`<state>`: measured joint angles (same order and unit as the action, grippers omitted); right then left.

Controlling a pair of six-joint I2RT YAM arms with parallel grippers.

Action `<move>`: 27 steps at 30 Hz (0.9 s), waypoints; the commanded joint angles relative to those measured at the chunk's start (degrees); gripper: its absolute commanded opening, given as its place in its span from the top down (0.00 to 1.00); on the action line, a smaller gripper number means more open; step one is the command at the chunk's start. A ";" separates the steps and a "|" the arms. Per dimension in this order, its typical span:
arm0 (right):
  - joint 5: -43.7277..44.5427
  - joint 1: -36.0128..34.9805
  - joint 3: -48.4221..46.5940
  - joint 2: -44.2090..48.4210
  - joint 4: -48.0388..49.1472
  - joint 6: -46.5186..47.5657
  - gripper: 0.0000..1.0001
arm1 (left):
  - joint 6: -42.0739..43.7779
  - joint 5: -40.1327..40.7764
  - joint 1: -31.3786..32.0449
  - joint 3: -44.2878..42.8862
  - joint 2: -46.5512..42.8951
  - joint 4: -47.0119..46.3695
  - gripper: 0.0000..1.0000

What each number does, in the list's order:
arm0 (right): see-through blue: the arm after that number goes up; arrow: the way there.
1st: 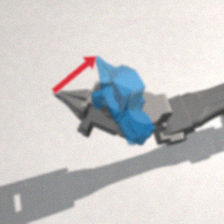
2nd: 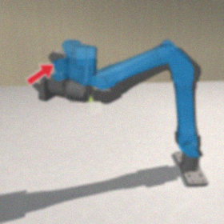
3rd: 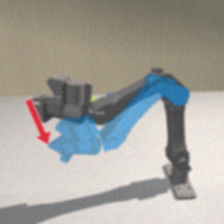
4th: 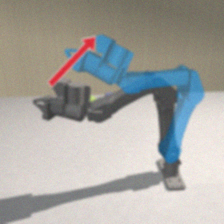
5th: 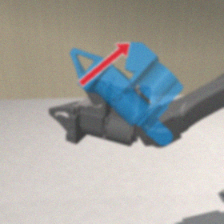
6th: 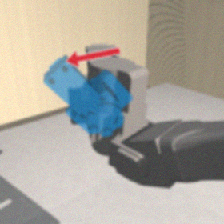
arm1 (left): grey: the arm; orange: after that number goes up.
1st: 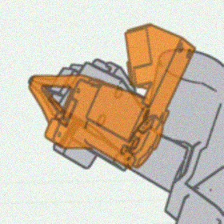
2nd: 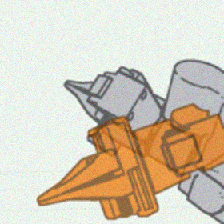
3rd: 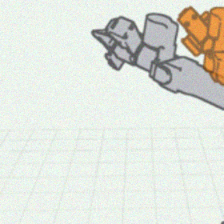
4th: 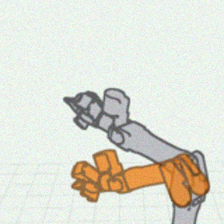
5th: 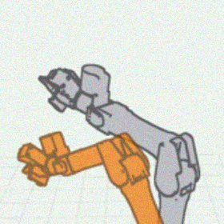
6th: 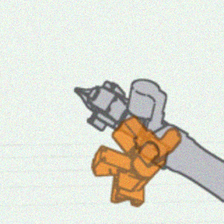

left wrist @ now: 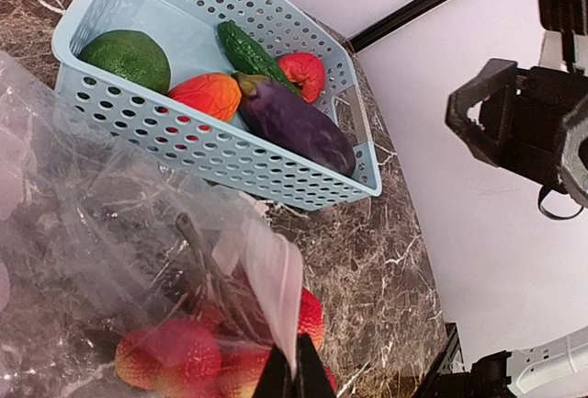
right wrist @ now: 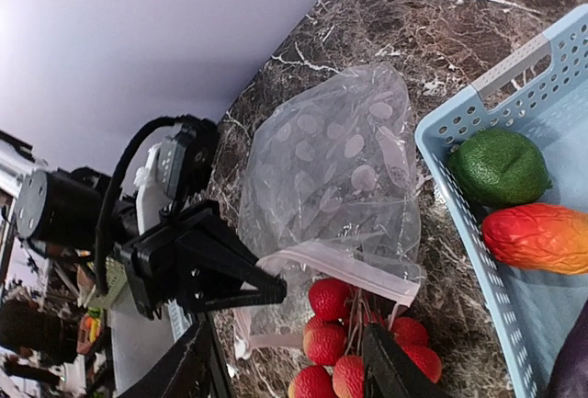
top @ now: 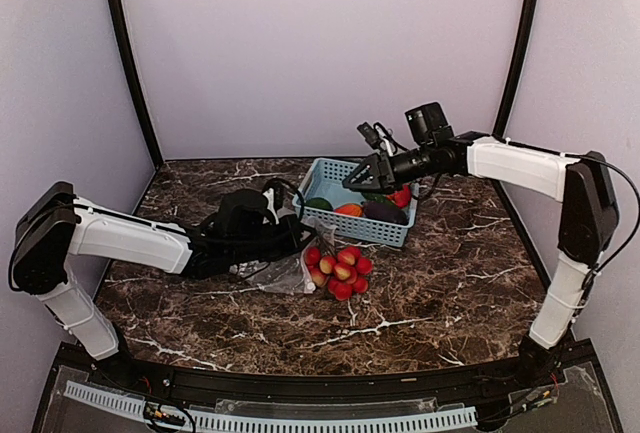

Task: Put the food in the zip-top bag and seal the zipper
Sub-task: Adjust the fake fruit in the zipper food storage bag.

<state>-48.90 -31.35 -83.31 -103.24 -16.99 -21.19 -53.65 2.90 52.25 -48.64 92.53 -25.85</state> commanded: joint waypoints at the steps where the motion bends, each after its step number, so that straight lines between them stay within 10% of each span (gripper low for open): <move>1: -3.86 0.35 4.12 4.59 -12.57 26.23 0.45 | 0.30 0.37 0.12 0.14 -0.65 1.35 0.99; 27: 16.86 -10.92 9.80 -7.17 -8.74 28.59 0.26 | -0.49 0.29 0.12 1.45 1.16 2.51 0.99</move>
<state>-34.00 -41.21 -71.02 -108.16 -26.89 8.43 -53.82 3.66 52.27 -48.12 93.14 -23.70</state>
